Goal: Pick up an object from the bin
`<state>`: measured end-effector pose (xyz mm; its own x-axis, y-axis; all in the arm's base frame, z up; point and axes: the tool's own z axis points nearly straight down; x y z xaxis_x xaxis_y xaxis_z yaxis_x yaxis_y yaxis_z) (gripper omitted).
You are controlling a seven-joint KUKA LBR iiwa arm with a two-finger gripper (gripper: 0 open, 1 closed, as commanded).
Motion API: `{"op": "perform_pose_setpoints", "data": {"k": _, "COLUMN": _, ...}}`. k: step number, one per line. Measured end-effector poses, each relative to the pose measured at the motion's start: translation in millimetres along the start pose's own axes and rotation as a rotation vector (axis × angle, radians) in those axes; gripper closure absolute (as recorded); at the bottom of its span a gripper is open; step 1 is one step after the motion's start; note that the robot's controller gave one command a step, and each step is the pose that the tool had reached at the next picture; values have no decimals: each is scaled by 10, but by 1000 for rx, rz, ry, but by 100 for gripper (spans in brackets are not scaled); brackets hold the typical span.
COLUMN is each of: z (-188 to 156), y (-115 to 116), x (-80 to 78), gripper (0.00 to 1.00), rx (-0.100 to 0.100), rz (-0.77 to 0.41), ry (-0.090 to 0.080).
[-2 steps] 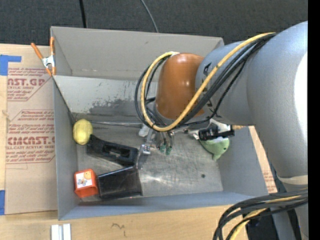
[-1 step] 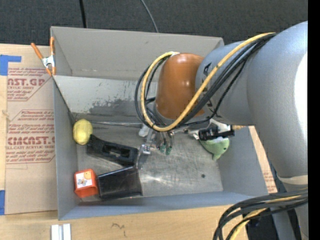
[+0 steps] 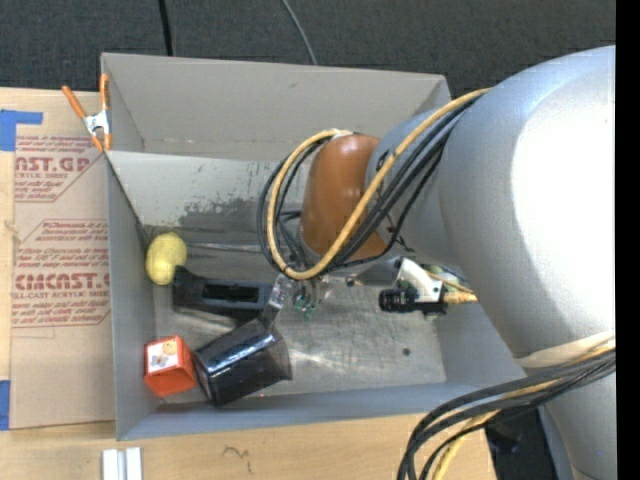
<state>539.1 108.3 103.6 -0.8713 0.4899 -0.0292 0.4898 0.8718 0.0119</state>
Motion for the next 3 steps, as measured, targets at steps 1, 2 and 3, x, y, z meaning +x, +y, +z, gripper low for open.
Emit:
{"op": "perform_pose_setpoints", "data": {"k": 1, "z": 0, "y": 0, "x": 0, "gripper": 100, "rx": 0, "rz": 0, "ry": 0}}
{"op": "perform_pose_setpoints", "data": {"k": 2, "z": 0, "y": 0, "x": 0, "gripper": 100, "rx": 0, "rz": 0, "ry": 0}}
{"op": "perform_pose_setpoints", "data": {"k": 3, "z": -8, "y": -9, "x": -3, "gripper": 100, "rx": 0, "rz": -6, "ry": 0}}
